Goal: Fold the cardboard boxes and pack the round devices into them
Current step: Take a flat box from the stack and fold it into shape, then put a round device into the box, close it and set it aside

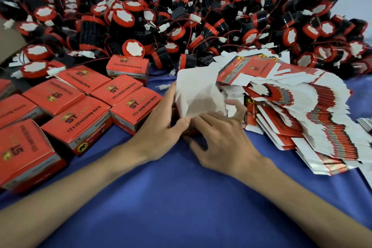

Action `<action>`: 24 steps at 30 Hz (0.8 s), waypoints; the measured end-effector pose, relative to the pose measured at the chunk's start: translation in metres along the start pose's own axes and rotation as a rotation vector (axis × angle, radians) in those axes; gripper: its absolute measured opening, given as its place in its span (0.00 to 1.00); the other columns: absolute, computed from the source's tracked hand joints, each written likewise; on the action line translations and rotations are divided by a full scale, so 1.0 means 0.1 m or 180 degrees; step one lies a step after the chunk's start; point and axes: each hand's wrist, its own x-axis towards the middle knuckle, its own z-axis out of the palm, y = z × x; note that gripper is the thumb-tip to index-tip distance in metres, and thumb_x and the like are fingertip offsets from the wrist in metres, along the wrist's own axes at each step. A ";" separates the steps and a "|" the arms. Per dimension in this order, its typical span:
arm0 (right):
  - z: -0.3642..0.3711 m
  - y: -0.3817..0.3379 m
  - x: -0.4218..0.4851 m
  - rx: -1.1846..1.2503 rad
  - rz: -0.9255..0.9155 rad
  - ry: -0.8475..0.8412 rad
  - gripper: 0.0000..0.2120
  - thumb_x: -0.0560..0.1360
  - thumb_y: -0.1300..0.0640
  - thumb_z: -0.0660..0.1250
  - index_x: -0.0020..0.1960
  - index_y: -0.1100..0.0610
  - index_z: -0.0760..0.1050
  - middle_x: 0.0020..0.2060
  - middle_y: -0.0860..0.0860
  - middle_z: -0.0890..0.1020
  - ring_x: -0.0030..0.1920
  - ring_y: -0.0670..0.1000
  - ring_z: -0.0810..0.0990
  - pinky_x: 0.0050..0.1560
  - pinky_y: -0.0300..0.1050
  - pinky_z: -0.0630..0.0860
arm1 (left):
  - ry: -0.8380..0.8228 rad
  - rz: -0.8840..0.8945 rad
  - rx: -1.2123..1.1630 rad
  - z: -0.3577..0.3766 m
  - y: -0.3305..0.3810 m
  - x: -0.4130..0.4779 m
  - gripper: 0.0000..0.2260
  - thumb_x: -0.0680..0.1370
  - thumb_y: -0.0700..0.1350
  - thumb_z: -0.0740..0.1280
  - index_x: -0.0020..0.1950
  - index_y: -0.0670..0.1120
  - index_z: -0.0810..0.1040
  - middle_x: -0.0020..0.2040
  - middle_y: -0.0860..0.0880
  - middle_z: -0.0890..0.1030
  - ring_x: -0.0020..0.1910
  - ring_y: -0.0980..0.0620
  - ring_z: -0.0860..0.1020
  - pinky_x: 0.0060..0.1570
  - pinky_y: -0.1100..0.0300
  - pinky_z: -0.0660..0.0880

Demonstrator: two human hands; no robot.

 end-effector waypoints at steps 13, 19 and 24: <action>-0.26 0.15 0.76 0.0064 -0.0960 -0.2051 0.10 0.65 0.58 0.57 0.37 0.57 0.77 0.31 0.51 0.79 0.35 0.53 0.76 0.58 0.51 0.69 | 0.0345 0.0237 0.0591 0.02 -0.03 0.01 0.40 0.75 0.46 0.63 0.77 0.56 0.39 0.67 0.47 0.63 0.65 0.55 0.67 0.67 0.55 0.68; 0.01 0.76 1.35 0.3100 0.1179 0.0305 0.18 0.69 0.74 0.53 0.49 0.61 0.77 0.47 0.57 0.83 0.46 0.47 0.82 0.53 0.48 0.80 | 0.0568 0.0393 0.1453 0.05 -0.06 0.01 0.29 0.74 0.48 0.61 0.75 0.54 0.59 0.66 0.47 0.59 0.64 0.56 0.63 0.66 0.66 0.60; 0.74 1.18 1.71 0.0296 0.0917 -0.2387 0.34 0.77 0.49 0.66 0.77 0.55 0.55 0.75 0.55 0.60 0.74 0.58 0.58 0.73 0.57 0.58 | 0.0831 0.0294 0.1570 0.06 -0.02 0.01 0.12 0.68 0.42 0.62 0.50 0.46 0.67 0.59 0.48 0.60 0.57 0.54 0.62 0.57 0.62 0.61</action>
